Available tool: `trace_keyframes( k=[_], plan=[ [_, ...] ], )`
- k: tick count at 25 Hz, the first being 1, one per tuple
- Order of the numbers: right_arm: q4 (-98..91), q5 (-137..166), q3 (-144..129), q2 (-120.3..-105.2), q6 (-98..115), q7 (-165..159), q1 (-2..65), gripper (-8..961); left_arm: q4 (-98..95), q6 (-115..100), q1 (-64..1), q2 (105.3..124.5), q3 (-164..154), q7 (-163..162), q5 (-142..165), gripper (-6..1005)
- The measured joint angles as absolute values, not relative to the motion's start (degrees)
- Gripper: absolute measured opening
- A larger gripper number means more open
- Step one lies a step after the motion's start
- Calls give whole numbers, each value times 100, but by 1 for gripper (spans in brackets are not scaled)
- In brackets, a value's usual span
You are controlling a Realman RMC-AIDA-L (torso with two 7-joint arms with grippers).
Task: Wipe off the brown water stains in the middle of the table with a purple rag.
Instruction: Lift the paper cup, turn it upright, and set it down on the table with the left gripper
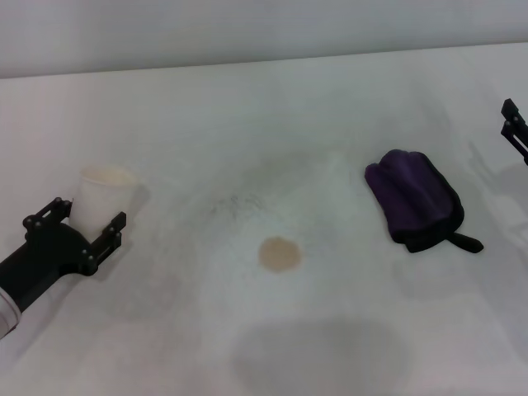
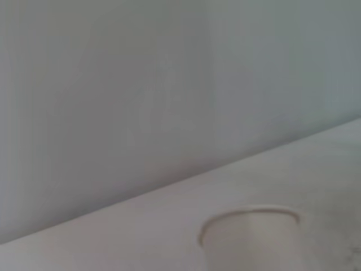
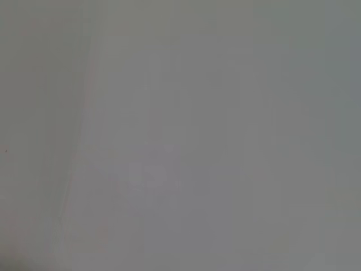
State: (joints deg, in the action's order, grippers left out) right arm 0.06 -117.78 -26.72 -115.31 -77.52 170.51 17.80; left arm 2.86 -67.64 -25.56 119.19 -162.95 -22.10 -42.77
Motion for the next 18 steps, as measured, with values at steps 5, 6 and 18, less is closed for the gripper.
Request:
trace_keyframes(
  k=[5,6,18],
  plan=[
    [-19,-11777,-2672,-11531,-7753,17055,1813,867,180,-6692,-2456,11923,-16289,-2137,-4275,630],
    [-35,-11777,-2672,-11531,-7751,17056,1818,867,141,-6671,-2426,11925,-16290,-2096,-4273,630],
    [-163,-11770,-2734,-11531,-7516,17059,1841,867,-278,-6574,-1957,11926,-16300,-1262,-4529,678]
  ],
)
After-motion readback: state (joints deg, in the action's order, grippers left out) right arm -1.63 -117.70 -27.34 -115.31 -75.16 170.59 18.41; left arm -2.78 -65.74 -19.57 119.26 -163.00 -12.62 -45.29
